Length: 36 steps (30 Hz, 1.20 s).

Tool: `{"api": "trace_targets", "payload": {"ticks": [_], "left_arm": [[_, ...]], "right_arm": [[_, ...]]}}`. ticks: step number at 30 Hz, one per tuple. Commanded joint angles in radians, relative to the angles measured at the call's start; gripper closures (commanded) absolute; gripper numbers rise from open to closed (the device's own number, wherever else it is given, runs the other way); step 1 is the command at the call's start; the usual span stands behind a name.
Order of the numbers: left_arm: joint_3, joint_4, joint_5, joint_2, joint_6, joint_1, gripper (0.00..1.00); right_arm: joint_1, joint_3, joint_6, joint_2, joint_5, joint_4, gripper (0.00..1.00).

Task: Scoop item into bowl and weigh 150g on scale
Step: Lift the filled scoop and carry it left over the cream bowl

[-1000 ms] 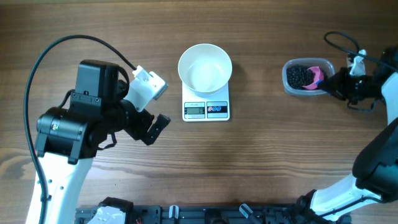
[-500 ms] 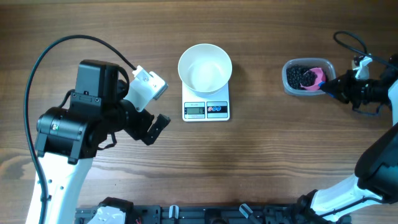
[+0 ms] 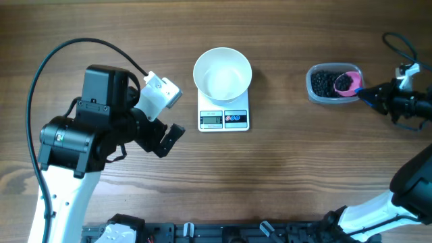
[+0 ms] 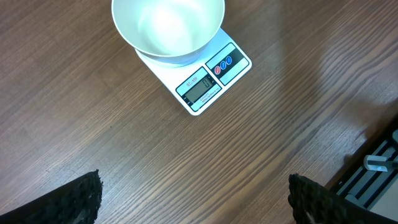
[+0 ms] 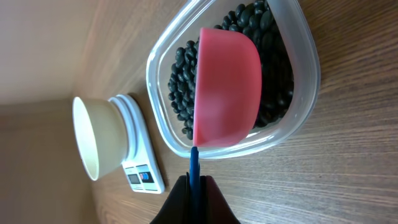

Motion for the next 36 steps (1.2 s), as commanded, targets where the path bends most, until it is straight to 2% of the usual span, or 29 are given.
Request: {"api": "trace_targets", "payload": {"ticks": [1,11,27,36], "left_arm": [[0.018,0.003,0.001,0.006,-0.006,-0.001,0.0],[0.018,0.003,0.001,0.006,-0.006,-0.001,0.0],[0.018,0.003,0.001,0.006,-0.006,-0.001,0.0],[0.018,0.003,0.001,0.006,-0.006,-0.001,0.0]], "right_arm": [[-0.006,-0.003,0.0,0.021,-0.087,-0.006,0.96],[-0.006,-0.002,0.001,0.021,-0.147,-0.005,0.96],[-0.001,-0.002,0.005,0.02,-0.349,-0.008,0.96],[0.084,-0.001,0.045,-0.021,-0.356,-0.001,0.96]]}}
